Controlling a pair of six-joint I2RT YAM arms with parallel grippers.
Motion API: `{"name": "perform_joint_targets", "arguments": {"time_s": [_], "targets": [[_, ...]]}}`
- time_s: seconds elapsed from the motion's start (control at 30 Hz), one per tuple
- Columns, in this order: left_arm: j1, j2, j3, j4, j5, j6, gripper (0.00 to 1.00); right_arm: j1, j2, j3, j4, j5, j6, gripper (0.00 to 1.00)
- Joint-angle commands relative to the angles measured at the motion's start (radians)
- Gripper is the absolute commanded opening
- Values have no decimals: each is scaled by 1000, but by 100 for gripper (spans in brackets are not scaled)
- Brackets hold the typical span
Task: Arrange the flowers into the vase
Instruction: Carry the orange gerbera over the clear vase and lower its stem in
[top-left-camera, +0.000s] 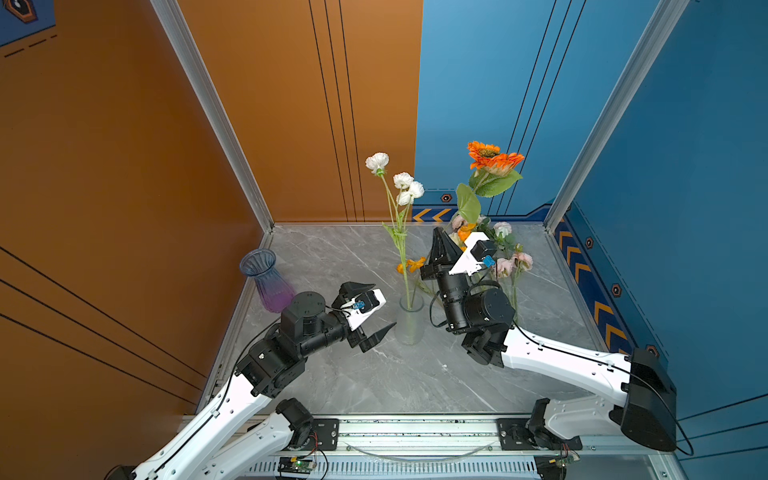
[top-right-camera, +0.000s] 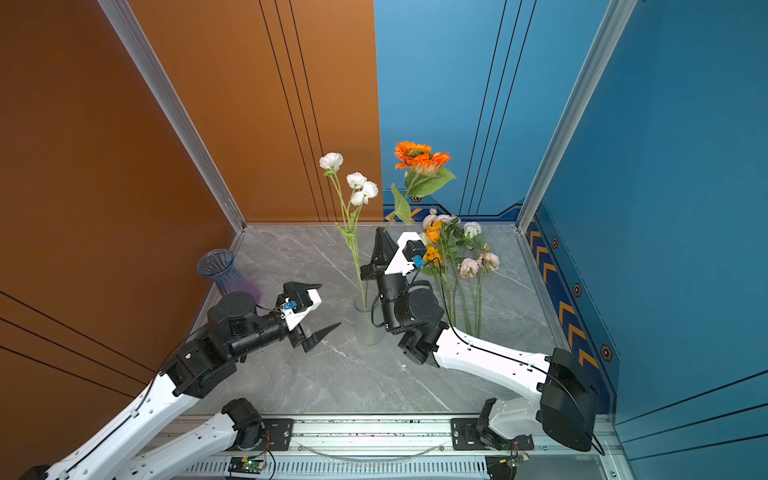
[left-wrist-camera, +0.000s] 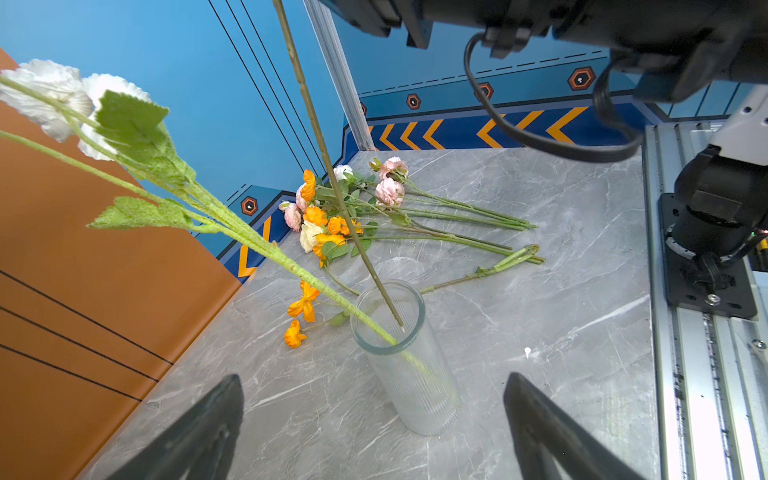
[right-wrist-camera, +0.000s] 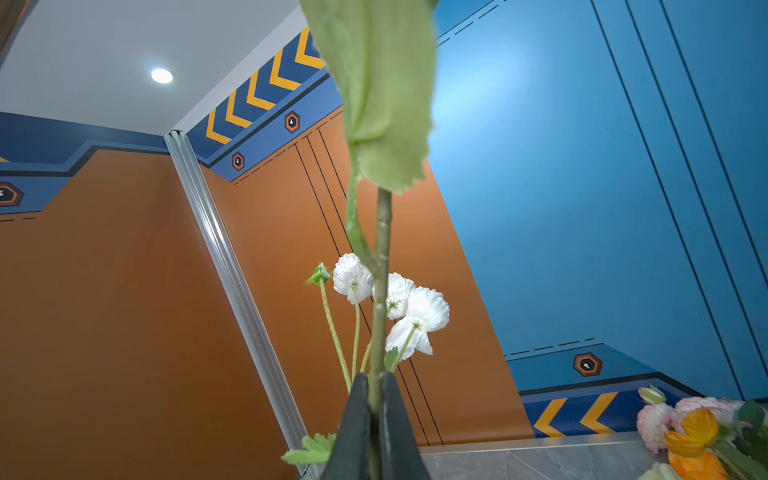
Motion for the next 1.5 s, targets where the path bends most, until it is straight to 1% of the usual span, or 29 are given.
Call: {"name": "perform_joint_targets", "arguments": {"time_s": [0.0, 0.1, 0.27, 0.5, 0.6, 0.77, 0.8, 0.93, 1.03, 1.13, 1.23, 1.4, 1.47], "targets": [[13, 6, 5, 0, 50, -21, 98, 10, -2, -66, 23, 86, 49, 0], [19, 13, 4, 4, 60, -25, 98, 14, 38, -109, 85, 121, 79, 0], [21, 19, 3, 4, 63, -25, 98, 25, 107, -117, 133, 160, 81, 0], [24, 24, 4, 4, 67, -25, 98, 31, 167, -140, 134, 211, 142, 0], [26, 26, 5, 4, 71, -27, 98, 40, 194, -139, 125, 255, 158, 0], [25, 26, 4, 4, 78, -27, 98, 53, 219, -132, 99, 284, 165, 0], [27, 26, 5, 3, 79, -27, 98, 55, 220, -131, 87, 288, 171, 1], [27, 27, 3, 4, 83, -28, 98, 57, 213, -151, 55, 274, 194, 6], [24, 34, 5, 4, 92, -31, 98, 57, 196, -162, -10, 256, 232, 9], [26, 38, 7, 4, 100, -34, 98, 59, 188, -163, -65, 243, 265, 10], [25, 40, 7, 4, 97, -34, 98, 59, 187, -168, -81, 228, 265, 11], [24, 47, 6, 5, 95, -35, 98, 58, 172, -182, -108, 210, 265, 19], [25, 50, 7, 4, 97, -35, 98, 60, 161, -187, -119, 207, 266, 20]]}}
